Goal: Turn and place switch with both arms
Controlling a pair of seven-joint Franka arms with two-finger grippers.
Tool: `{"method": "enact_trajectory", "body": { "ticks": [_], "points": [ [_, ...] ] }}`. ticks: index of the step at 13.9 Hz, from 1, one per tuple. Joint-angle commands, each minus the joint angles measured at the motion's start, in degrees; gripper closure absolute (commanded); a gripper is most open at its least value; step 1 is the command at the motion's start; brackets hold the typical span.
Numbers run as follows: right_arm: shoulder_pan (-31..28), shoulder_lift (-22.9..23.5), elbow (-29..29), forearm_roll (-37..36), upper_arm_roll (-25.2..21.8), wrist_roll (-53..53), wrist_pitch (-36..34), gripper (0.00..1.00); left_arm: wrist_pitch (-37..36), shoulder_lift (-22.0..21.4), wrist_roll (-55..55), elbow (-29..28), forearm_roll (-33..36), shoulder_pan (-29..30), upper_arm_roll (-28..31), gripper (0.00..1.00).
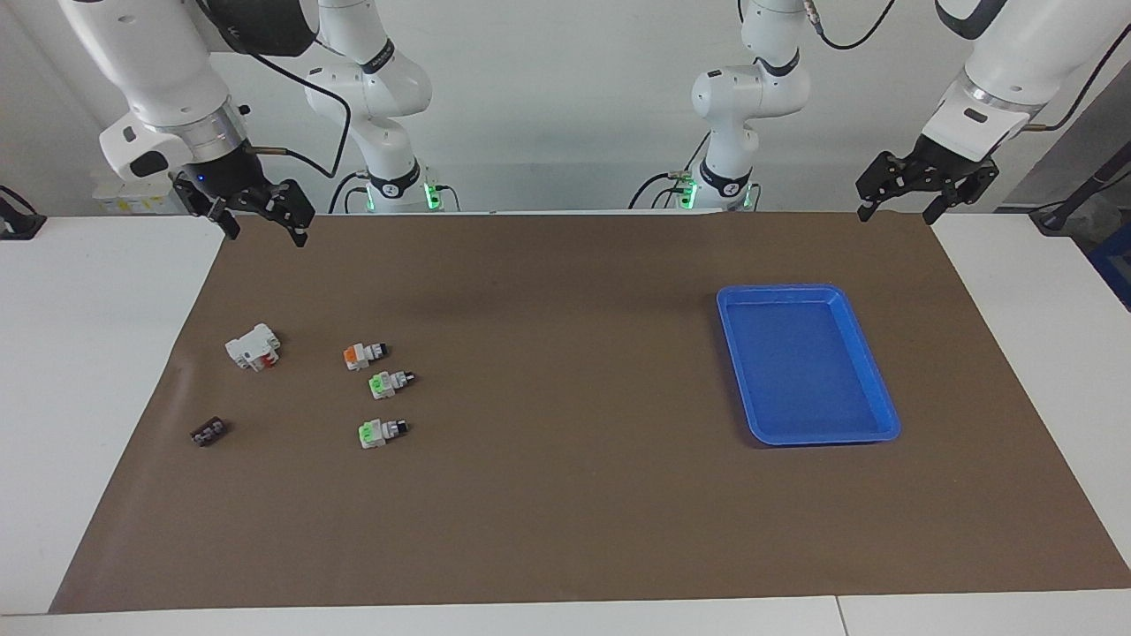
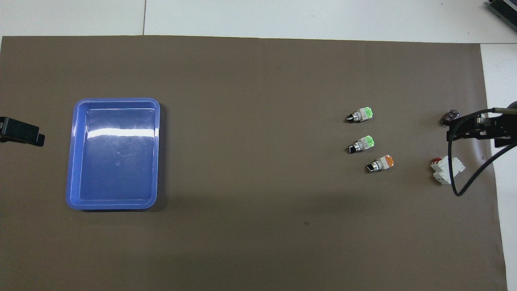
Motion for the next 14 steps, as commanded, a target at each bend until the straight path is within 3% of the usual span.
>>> {"method": "enact_trajectory", "body": {
  "ticks": [1, 10, 14],
  "points": [
    [-0.2, -1.2, -1.5, 0.9, 0.2, -0.5, 0.9, 0.0, 0.1, -2.1, -0.8, -2.5, 0.5, -0.1, -0.1, 0.0],
    [-0.2, -1.1, -1.1, 0.5, 0.3, 1.6, 1.0, 0.0, 0.0, -2.1, -1.0, -2.5, 0.4, 0.1, -0.1, 0.0],
    [0.0, -1.5, -1.8, -0.1, 0.5, 9.7, 3.4, 0.0, 0.4, -2.1, -1.0, -2.4, 0.4, 0.1, -0.1, 0.0]
  ]
}}
